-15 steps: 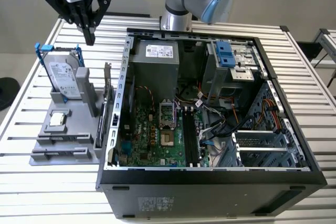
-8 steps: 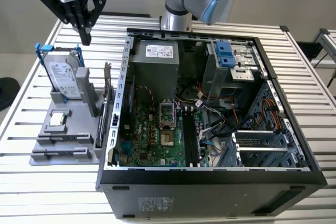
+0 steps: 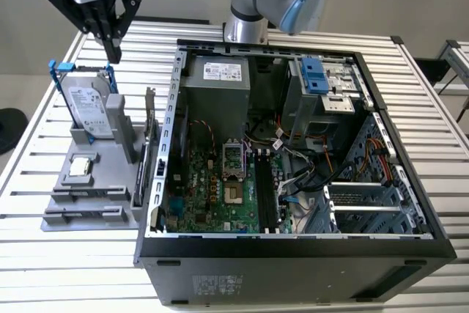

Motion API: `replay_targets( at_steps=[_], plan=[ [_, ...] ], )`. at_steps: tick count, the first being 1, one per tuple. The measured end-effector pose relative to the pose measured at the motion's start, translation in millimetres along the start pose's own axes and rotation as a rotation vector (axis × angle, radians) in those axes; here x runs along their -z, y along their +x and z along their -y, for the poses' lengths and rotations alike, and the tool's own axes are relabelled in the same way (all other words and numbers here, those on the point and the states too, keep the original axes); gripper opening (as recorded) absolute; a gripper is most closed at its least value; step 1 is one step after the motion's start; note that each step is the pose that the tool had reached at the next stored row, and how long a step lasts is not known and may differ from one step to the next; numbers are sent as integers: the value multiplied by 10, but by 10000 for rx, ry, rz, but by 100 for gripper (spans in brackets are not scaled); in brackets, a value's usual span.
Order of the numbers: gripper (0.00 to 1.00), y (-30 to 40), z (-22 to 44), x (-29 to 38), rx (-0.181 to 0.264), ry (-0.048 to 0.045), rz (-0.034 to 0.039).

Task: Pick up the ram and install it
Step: 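Reach for the ram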

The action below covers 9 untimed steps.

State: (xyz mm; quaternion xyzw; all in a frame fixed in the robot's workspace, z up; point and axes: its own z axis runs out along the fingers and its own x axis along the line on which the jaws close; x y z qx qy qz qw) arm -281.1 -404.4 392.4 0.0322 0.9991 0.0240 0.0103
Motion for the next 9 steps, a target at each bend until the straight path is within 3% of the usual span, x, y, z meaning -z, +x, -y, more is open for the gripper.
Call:
replay_targets(
  at_steps=[9],
  plan=[
    [0,111,14,2,24,-1,-1]
  ],
)
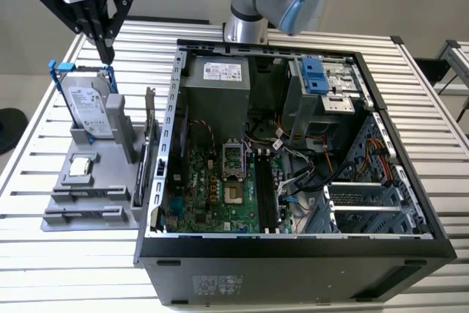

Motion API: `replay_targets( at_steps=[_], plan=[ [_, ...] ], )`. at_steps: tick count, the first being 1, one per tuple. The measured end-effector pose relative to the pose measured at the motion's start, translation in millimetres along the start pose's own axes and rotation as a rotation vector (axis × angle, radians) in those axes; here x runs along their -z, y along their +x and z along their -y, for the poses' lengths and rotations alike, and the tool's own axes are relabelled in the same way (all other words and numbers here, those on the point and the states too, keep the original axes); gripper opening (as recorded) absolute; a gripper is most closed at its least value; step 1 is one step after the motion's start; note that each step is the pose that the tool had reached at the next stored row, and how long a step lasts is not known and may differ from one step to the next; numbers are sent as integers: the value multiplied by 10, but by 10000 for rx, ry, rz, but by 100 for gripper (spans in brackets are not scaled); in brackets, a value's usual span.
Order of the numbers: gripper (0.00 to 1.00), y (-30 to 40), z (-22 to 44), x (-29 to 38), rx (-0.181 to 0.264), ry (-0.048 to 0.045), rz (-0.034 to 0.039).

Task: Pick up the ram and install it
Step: 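Reach for the ram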

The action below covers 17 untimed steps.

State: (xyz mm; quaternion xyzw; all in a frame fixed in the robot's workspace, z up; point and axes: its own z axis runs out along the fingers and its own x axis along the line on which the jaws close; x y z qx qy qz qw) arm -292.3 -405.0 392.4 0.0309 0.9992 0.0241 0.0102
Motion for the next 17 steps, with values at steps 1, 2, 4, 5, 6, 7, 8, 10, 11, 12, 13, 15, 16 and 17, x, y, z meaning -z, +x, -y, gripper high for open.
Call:
replay_targets(
  at_steps=[1,2,4,5,6,7,8,10,11,12,13,15,16,17],
  plan=[
    [0,12,2,0,2,0,1],
    [0,26,3,1,6,0,0],
    [0,51,7,1,11,1,-1],
    [0,64,9,1,14,0,0],
    [0,77,10,2,17,0,-1],
    [0,89,12,3,19,1,-1],
    [0,99,13,2,23,0,-1],
    [0,120,16,3,28,0,-2],
    [0,130,17,3,31,0,-2],
    [0,141,18,3,33,-1,-1],
    [0,149,20,3,36,0,-1],
    [0,165,22,4,40,-1,-2],
    [0,172,23,4,43,-1,-2],
    [0,180,25,5,45,0,-2]
  ],
)
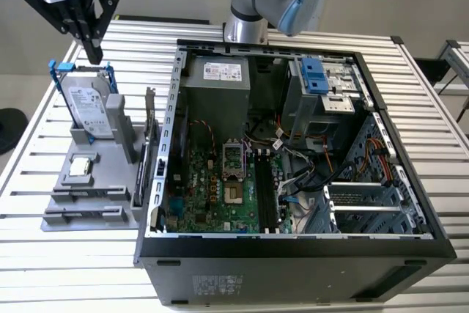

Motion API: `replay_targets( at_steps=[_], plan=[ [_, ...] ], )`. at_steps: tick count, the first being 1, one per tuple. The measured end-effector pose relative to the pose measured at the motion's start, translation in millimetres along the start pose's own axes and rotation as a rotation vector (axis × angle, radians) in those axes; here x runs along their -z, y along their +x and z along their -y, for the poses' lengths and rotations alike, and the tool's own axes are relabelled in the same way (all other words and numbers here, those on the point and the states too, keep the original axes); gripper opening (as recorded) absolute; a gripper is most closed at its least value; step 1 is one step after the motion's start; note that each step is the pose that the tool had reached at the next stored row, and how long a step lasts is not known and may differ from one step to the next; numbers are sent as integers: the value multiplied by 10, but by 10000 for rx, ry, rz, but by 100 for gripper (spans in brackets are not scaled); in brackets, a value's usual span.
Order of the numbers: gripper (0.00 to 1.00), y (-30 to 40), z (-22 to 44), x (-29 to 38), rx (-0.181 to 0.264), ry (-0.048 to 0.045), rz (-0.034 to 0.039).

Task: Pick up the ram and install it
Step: 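Reach for the ram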

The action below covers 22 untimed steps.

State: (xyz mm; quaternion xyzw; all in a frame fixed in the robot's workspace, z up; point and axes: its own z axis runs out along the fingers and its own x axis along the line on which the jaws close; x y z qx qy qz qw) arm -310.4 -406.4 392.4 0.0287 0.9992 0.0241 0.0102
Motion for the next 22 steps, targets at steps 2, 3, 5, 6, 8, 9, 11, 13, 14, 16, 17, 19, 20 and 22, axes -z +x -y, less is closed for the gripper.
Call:
replay_targets(
  at_steps=[2,3,5,6,8,9,11,13,14,16,17,19,20,22],
  plan=[
    [0,16,2,0,4,-1,0],
    [0,24,3,0,7,-1,0],
    [0,41,5,1,13,-1,-1],
    [0,49,6,1,15,0,-1],
    [0,65,8,1,21,-1,-1],
    [0,74,9,1,24,-1,-1],
    [0,89,11,2,30,-1,-1],
    [0,105,13,2,36,-1,-2],
    [0,113,13,3,39,-1,-3],
    [0,129,15,3,44,-1,-2],
    [0,137,17,3,48,-1,-2],
    [0,153,18,3,53,-1,-2],
    [0,160,19,3,56,-1,-2],
    [0,176,21,4,61,-2,-2]
  ],
)
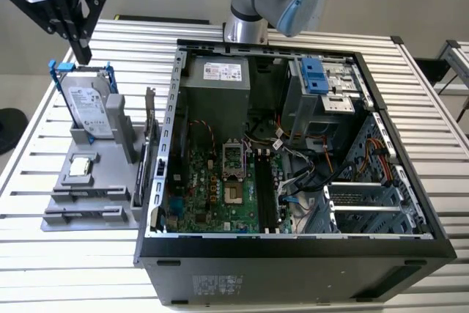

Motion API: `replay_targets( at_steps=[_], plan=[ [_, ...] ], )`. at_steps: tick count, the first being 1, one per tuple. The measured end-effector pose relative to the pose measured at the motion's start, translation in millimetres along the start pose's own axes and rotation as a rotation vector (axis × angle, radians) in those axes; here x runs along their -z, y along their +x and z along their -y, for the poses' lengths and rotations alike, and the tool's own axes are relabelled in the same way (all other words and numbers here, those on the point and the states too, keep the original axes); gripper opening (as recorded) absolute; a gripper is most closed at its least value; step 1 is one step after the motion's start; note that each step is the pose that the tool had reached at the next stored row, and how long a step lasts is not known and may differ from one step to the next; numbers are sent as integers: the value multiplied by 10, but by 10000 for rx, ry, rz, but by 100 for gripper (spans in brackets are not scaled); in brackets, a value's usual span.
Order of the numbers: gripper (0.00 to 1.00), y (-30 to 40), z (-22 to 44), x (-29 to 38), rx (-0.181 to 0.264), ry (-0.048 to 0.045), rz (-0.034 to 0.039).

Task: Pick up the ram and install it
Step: 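Reach for the ram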

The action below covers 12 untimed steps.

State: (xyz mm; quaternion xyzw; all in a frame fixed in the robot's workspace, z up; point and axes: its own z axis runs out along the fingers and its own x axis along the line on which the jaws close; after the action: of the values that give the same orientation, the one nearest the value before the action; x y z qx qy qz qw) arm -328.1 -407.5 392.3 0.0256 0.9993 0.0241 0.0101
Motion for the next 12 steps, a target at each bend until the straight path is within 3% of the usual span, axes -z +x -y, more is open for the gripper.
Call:
replay_targets(
  at_steps=[12],
  plan=[
    [0,108,14,3,37,-1,-2]
  ],
)
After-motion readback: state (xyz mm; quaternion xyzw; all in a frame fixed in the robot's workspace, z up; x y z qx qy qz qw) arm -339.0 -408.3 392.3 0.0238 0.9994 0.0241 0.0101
